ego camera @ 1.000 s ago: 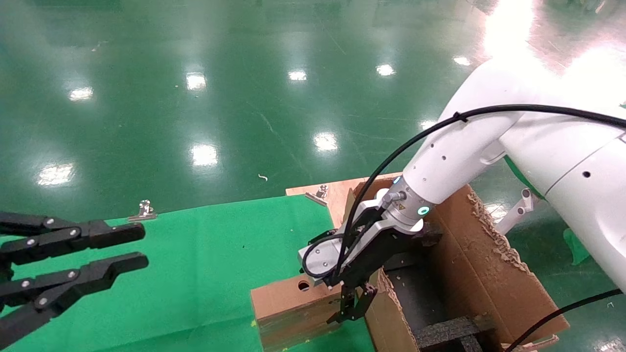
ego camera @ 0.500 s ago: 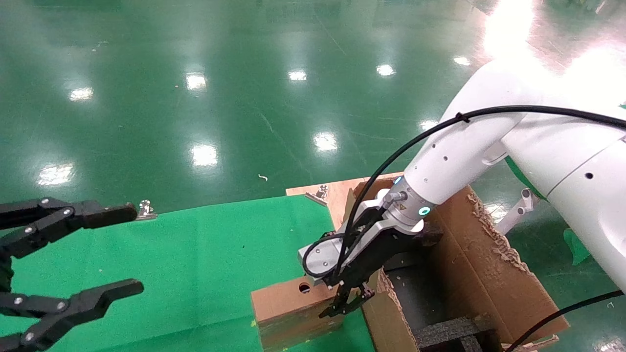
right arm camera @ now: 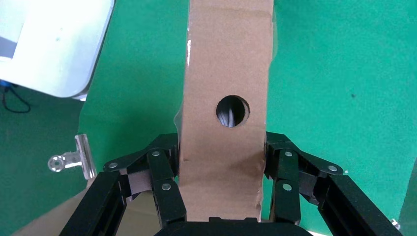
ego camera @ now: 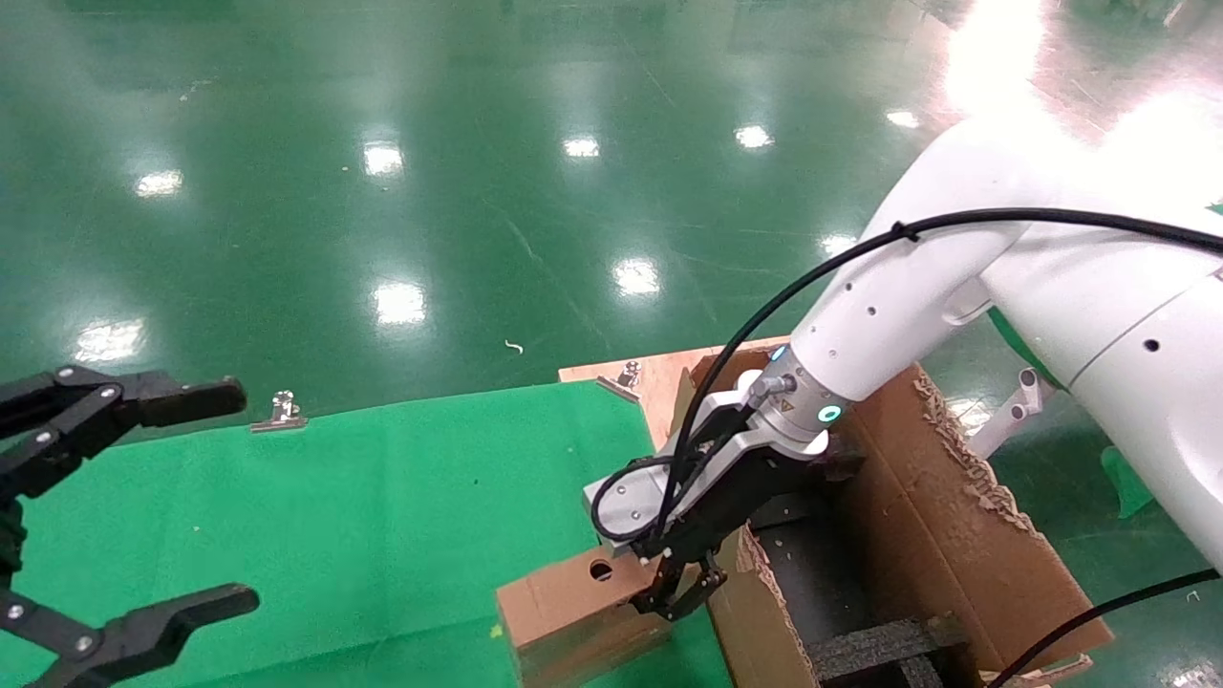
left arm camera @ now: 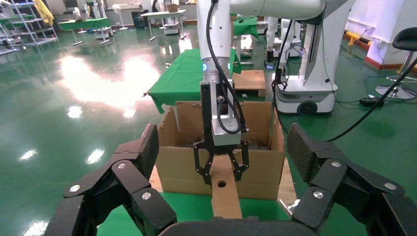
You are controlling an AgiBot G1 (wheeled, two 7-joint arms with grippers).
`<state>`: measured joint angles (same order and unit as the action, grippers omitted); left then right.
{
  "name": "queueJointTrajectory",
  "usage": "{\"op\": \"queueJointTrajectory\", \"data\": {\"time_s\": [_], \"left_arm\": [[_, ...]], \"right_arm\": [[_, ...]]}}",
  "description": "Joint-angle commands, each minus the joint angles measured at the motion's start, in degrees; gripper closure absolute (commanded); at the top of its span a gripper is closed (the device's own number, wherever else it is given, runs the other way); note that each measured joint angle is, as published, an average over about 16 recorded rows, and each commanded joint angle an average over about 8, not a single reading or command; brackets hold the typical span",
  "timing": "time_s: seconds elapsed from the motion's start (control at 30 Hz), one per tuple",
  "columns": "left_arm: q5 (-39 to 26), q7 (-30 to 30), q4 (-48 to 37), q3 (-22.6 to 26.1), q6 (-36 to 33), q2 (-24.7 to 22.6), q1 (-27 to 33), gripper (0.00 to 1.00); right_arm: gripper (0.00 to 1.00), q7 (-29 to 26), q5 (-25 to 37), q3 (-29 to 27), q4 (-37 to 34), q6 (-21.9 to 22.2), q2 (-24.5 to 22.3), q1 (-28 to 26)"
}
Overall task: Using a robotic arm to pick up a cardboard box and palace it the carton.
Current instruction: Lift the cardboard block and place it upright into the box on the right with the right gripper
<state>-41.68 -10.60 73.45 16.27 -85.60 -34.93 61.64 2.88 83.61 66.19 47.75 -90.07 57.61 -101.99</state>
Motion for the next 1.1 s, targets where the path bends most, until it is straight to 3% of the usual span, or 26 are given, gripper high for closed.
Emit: {"op": "queueJointTrajectory", "data": {"time_s": [0.03,0.53,0.77,1.1], "left_arm": [[0.0,0.0,0.0,0.0,0.0,0.0,0.0,0.0],[0.0,0.0,0.0,0.1,0.0,0.0,0.0,0.0],[0.1,0.1,0.0,0.1,0.0,0.0,0.0,0.0],[0.1,0.1,0.0,0.1,0.0,0.0,0.0,0.0]], "right_arm": [[1.0,-0.2,-0.5,0.0,-0.1,0.3,-0.2,-0.2],[1.0,3.2,-6.3,-0.4,-9.9,-0.8,-0.9,-17.0],[1.0,5.8,-8.8,2.3,-14.4,-1.0,-1.6,-21.7],[1.0,6.0,-7.5,9.5,-16.5,-1.2,-8.5,-27.4]]}}
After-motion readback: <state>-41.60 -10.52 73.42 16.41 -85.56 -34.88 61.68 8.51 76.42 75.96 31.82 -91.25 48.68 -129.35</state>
